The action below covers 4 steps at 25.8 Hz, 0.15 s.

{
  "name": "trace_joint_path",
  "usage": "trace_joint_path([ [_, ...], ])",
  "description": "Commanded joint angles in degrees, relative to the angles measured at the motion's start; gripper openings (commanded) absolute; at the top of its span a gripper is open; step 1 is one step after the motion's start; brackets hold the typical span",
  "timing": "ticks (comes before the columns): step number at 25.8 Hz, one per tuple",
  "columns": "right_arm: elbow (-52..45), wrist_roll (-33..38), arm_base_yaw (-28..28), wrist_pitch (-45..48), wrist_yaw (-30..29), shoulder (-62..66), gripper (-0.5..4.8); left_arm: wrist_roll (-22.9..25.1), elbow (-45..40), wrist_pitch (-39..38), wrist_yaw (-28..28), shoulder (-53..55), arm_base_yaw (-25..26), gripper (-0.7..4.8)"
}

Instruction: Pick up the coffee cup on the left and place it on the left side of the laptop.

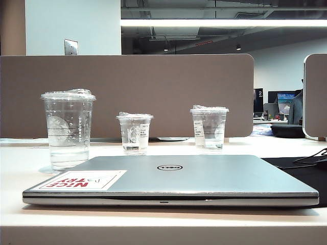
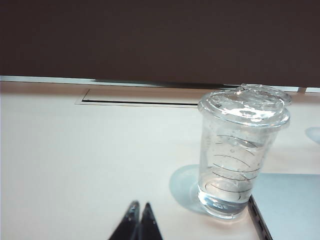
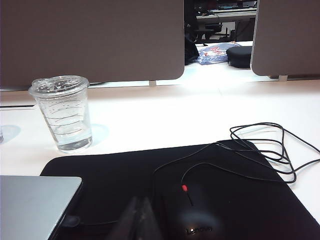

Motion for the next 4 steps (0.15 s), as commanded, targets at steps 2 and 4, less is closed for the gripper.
trace_joint_path([
  [2, -0.2, 0.0, 0.0, 1.0, 0.1, -0.1, -0.05, 0.2, 0.2, 0.6, 0.0, 0.0, -0.1, 0.04],
  [4, -0.2, 0.0, 0.0, 1.0, 0.1, -0.1, -0.05, 0.2, 0.2, 0.6, 0.0, 0.0, -0.1, 0.04],
])
